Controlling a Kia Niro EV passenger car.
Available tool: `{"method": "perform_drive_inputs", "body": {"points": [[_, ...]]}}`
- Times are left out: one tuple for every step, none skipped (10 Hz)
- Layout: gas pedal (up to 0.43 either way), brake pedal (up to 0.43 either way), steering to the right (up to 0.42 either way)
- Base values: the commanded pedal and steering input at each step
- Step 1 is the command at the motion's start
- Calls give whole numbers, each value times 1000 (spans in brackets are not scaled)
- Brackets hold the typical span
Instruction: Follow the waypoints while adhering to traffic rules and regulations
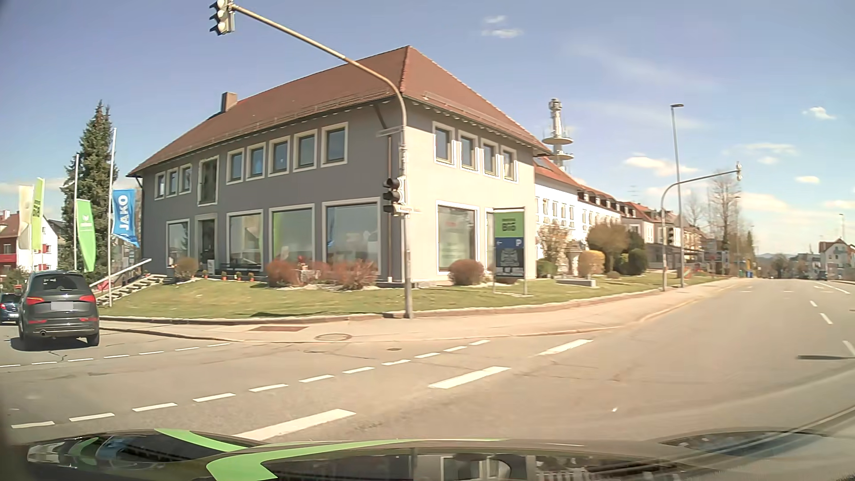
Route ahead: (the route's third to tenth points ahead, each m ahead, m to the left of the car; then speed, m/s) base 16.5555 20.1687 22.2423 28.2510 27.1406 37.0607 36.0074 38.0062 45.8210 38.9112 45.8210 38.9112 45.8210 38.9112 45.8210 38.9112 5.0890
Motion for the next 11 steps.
{"method": "perform_drive_inputs", "body": {"points": [[20,0,-505],[20,0,-504],[20,0,-500],[20,0,-490],[20,0,-481],[20,0,-466],[20,0,-452],[20,0,-433],[20,0,-410],[20,0,-384],[20,0,-361]]}}
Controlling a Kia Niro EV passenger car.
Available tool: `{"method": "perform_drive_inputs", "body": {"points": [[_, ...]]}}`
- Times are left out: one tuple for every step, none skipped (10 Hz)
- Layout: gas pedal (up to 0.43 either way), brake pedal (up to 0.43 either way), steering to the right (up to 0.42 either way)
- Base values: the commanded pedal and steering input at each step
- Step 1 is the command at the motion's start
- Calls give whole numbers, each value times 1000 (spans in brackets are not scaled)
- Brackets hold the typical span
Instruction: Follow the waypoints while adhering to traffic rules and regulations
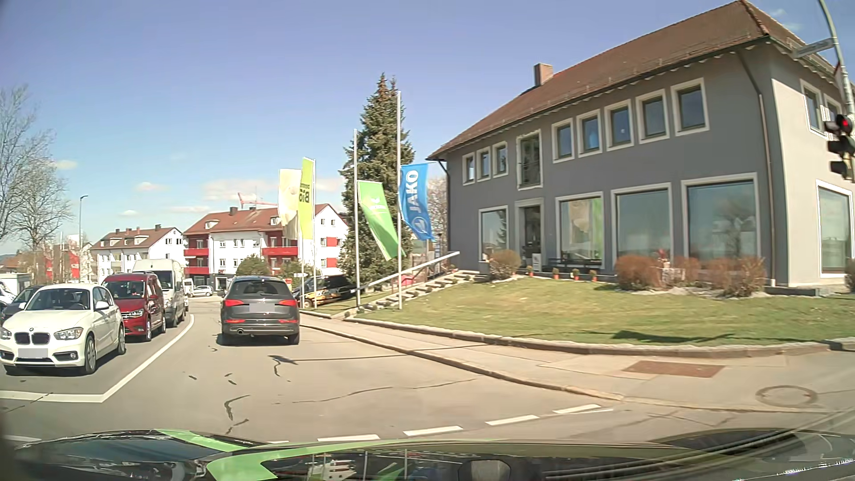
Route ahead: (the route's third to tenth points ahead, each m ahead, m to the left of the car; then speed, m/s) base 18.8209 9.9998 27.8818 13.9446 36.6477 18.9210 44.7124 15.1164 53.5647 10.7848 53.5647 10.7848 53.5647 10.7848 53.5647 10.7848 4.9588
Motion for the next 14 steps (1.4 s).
{"method": "perform_drive_inputs", "body": {"points": [[20,0,-338],[20,0,-312],[20,0,-284],[20,0,-265],[20,0,-244],[20,0,-228],[20,0,-210],[20,0,-179],[20,0,-153],[20,0,-131],[20,0,-112],[20,0,-102],[20,0,-96],[20,0,-83]]}}
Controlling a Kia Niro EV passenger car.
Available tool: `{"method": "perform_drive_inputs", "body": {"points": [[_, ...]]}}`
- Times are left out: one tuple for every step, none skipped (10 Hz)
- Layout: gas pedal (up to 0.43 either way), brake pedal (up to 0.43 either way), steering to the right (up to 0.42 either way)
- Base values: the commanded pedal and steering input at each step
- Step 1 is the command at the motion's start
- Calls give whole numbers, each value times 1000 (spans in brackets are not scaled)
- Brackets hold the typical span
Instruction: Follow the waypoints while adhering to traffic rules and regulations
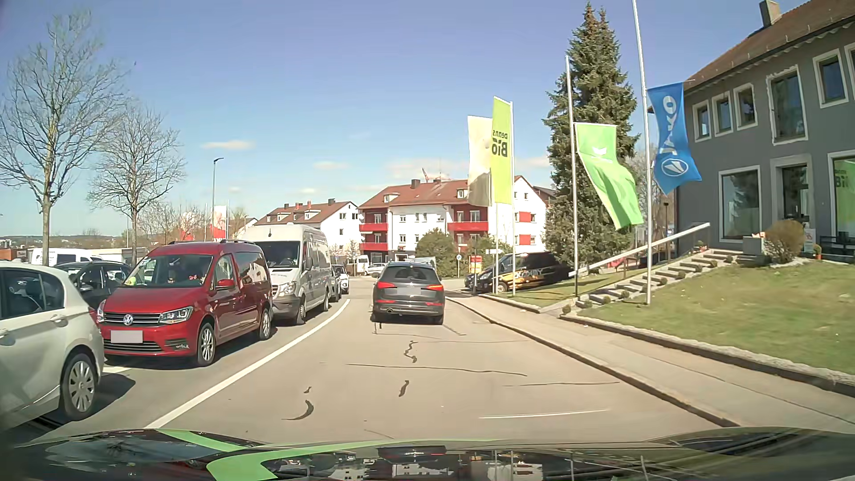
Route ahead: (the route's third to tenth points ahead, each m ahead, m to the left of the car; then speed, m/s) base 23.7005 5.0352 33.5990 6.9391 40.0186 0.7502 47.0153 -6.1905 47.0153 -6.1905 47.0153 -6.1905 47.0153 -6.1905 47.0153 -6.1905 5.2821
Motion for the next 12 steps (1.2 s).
{"method": "perform_drive_inputs", "body": {"points": [[20,0,-74],[0,0,-68],[0,0,-62],[0,0,-51],[0,0,-40],[0,0,-28],[0,0,-22],[0,0,-19],[0,0,-16],[0,0,-14],[0,0,-12],[0,0,-10]]}}
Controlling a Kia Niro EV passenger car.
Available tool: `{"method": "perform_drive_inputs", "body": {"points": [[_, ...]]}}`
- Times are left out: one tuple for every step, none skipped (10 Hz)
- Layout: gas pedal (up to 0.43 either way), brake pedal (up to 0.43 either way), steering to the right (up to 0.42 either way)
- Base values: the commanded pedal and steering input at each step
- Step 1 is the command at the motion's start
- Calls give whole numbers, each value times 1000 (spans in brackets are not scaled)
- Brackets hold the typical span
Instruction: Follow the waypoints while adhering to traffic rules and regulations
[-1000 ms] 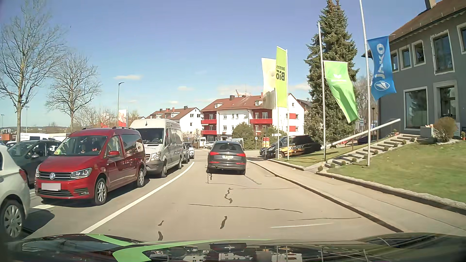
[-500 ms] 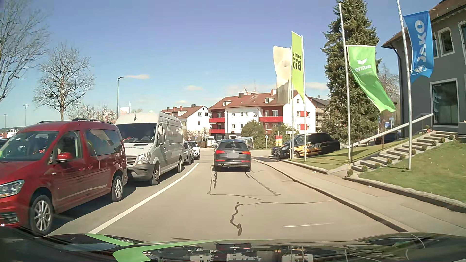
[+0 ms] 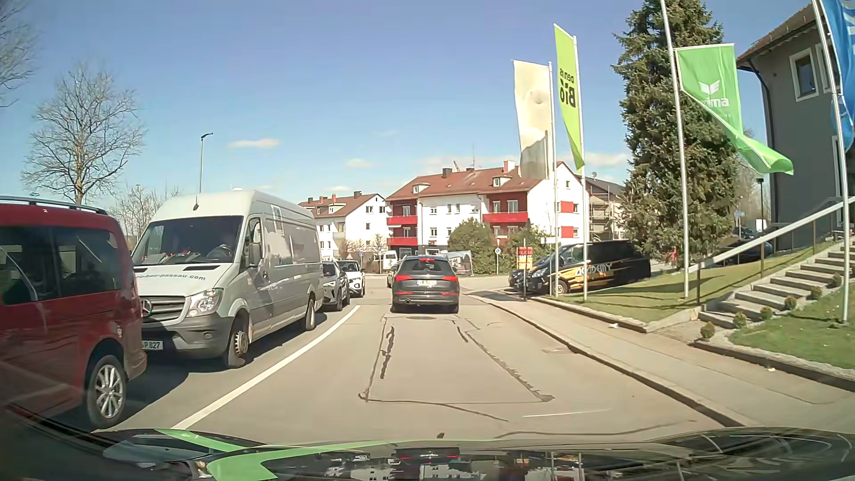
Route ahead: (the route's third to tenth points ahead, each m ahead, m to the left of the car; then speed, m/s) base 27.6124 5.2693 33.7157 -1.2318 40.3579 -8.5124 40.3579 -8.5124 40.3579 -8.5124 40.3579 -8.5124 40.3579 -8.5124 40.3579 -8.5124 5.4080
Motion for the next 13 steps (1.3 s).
{"method": "perform_drive_inputs", "body": {"points": [[0,0,-9],[0,0,-8],[0,0,-7],[0,0,-3],[0,0,-3],[0,0,-4],[0,0,-6],[0,0,-6],[0,0,-8],[0,12,-11],[0,55,-15],[0,91,-16],[0,116,-16]]}}
